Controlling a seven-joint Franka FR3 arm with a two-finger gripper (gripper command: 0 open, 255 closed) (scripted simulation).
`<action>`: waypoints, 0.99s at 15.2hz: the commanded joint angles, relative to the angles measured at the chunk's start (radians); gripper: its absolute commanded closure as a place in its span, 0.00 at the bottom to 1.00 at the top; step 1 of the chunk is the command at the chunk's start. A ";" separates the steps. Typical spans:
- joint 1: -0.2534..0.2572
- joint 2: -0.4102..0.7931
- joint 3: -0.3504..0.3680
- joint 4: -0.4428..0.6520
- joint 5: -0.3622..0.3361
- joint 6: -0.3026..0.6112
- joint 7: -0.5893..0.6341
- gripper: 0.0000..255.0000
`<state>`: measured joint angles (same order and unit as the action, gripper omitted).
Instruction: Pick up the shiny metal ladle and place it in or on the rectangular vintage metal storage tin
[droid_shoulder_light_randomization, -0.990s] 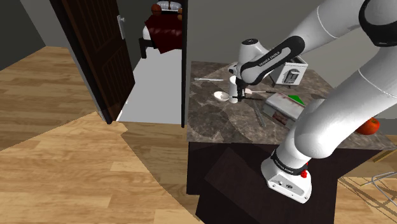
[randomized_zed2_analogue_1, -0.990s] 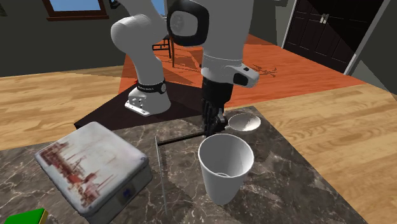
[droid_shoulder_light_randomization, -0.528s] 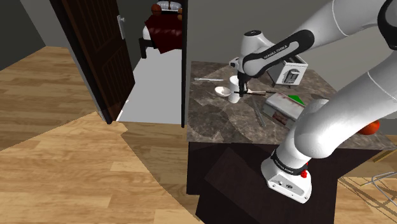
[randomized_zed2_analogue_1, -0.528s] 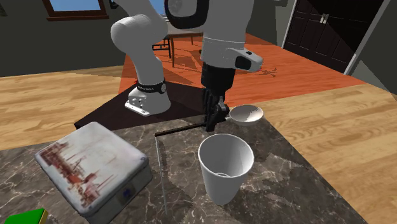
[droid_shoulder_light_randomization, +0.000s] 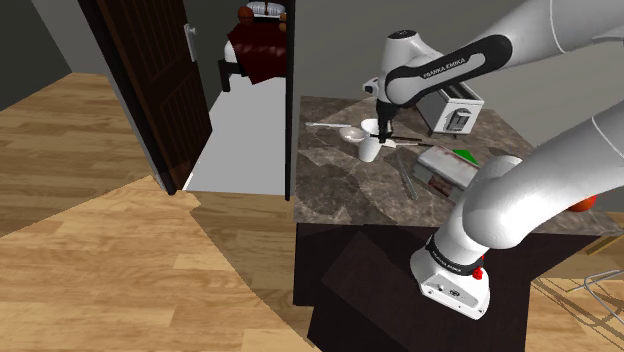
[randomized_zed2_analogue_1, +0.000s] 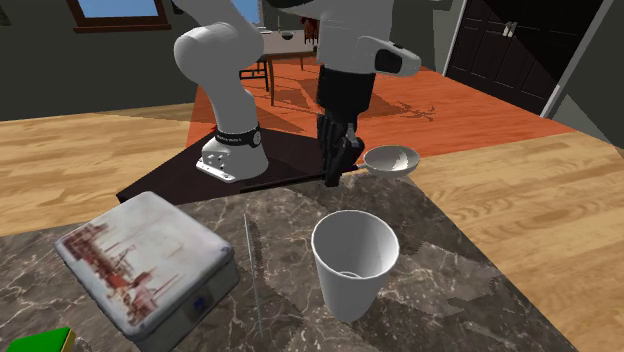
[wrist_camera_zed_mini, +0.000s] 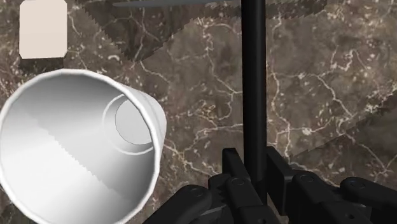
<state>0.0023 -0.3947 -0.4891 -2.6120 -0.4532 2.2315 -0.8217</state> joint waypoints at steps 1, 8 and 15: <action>-0.019 -0.031 -0.010 -0.012 -0.017 -0.015 -0.019 1.00; -0.161 -0.191 -0.100 -0.100 -0.139 -0.049 -0.153 1.00; -0.303 -0.297 -0.213 -0.125 -0.248 -0.079 -0.325 1.00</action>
<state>-0.2810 -0.6787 -0.6837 -2.7405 -0.6862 2.1592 -1.1161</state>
